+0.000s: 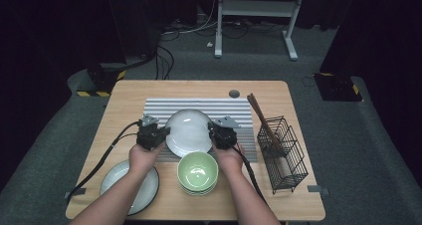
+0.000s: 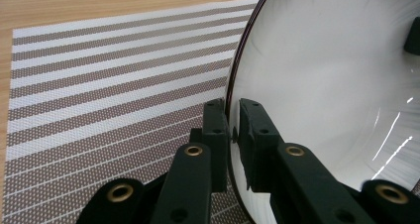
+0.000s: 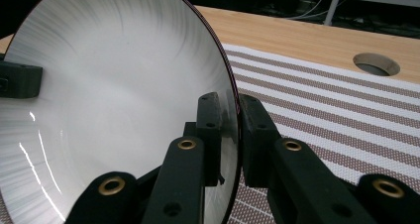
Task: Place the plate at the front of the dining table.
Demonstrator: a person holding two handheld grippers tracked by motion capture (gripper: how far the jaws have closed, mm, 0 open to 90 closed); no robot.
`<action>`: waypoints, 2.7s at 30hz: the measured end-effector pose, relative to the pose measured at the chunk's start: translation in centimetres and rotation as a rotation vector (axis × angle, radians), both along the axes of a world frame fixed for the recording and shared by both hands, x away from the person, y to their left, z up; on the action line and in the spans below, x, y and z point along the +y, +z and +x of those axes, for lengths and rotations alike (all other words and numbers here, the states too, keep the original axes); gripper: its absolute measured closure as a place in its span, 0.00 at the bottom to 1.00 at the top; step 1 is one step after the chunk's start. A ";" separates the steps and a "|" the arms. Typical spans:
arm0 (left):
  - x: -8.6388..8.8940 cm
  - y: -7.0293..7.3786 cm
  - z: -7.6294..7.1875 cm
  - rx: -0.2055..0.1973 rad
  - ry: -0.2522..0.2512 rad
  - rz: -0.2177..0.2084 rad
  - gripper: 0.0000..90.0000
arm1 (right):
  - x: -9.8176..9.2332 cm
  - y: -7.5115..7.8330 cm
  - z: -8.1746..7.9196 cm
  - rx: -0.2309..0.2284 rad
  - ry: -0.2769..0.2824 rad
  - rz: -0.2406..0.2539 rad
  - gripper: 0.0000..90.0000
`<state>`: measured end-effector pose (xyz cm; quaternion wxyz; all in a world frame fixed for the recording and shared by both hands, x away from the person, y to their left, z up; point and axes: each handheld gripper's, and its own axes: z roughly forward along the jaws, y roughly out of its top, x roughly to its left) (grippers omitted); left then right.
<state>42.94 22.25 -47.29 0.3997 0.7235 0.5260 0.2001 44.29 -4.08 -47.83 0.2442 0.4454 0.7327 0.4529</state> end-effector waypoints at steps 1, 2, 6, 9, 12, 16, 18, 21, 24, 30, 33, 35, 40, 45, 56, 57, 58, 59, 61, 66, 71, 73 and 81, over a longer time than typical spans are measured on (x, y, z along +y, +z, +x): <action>0.0 -0.1 0.2 0.005 0.001 -0.004 0.91 | 0.0 -0.1 0.2 0.002 0.003 -0.003 0.89; 0.0 -0.1 0.2 0.005 0.001 -0.005 0.91 | 0.0 -0.2 0.4 0.008 0.003 -0.004 0.89; 0.1 -0.4 0.6 0.015 0.007 -0.005 0.90 | 0.1 -0.5 1.0 0.019 0.004 -0.011 0.89; 0.1 -0.5 0.9 0.023 0.014 -0.004 0.90 | 0.2 -0.7 1.4 0.026 0.003 -0.015 0.88; 0.1 -0.8 1.2 0.034 0.020 0.005 0.89 | 0.4 -0.9 1.8 0.038 -0.004 -0.015 0.88; 0.1 -1.1 1.7 0.056 0.027 0.006 0.89 | 0.6 -1.3 2.2 0.051 -0.003 -0.030 0.88; 0.2 -1.3 1.9 0.061 0.023 0.010 0.88 | 0.7 -1.4 2.5 0.058 -0.005 -0.031 0.88; 0.1 -1.1 2.3 0.080 0.014 0.040 0.87 | 0.9 -1.5 2.8 0.070 -0.011 -0.037 0.88; 0.0 -1.1 2.6 0.090 0.009 0.054 0.87 | 0.9 -1.5 3.0 0.077 -0.011 -0.045 0.87; -0.2 -1.2 3.0 0.099 0.019 0.067 0.86 | 0.9 -1.8 3.4 0.079 -0.013 -0.055 0.87; -0.2 -1.4 3.3 0.108 0.021 0.071 0.86 | 1.1 -1.9 3.5 0.082 -0.019 -0.069 0.87; -0.2 -1.5 3.4 0.115 0.024 0.071 0.86 | 1.2 -1.9 3.6 0.089 -0.022 -0.076 0.87; -0.2 -1.7 3.6 0.118 0.031 0.071 0.86 | 1.4 -2.1 4.0 0.100 -0.023 -0.096 0.86; 0.0 -1.7 3.8 0.117 0.036 0.084 0.88 | 1.5 -2.3 4.4 0.111 -0.023 -0.100 0.87; 0.4 -1.1 3.4 0.076 0.028 0.089 0.89 | 1.2 -2.8 4.7 0.126 -0.051 -0.110 0.90; 0.3 -1.0 3.3 0.070 0.029 0.087 0.89 | 1.1 -2.7 4.7 0.122 -0.049 -0.111 0.90; 0.3 -0.9 3.2 0.065 0.030 0.084 0.88 | 1.1 -2.6 4.6 0.119 -0.048 -0.108 0.89; 0.2 -0.8 3.1 0.061 0.027 0.081 0.87 | 1.0 -2.5 4.5 0.112 -0.045 -0.105 0.88; 0.1 -0.7 2.8 0.050 0.025 0.083 0.86 | 1.0 -2.1 4.3 0.106 -0.047 -0.094 0.87; -0.2 -0.5 1.9 0.024 0.013 0.113 0.82 | 0.6 -1.2 3.2 0.086 -0.029 -0.074 0.80; -0.4 0.3 0.5 -0.016 -0.001 0.131 0.80 | -0.2 -0.8 1.8 0.067 -0.025 -0.056 0.77; -0.4 0.6 0.0 -0.027 -0.008 0.142 0.79 | -0.6 -0.8 1.1 0.064 -0.020 -0.051 0.76; -0.2 1.4 -2.0 -0.077 -0.024 0.158 0.75 | -1.9 -0.4 -1.5 0.034 -0.009 -0.023 0.72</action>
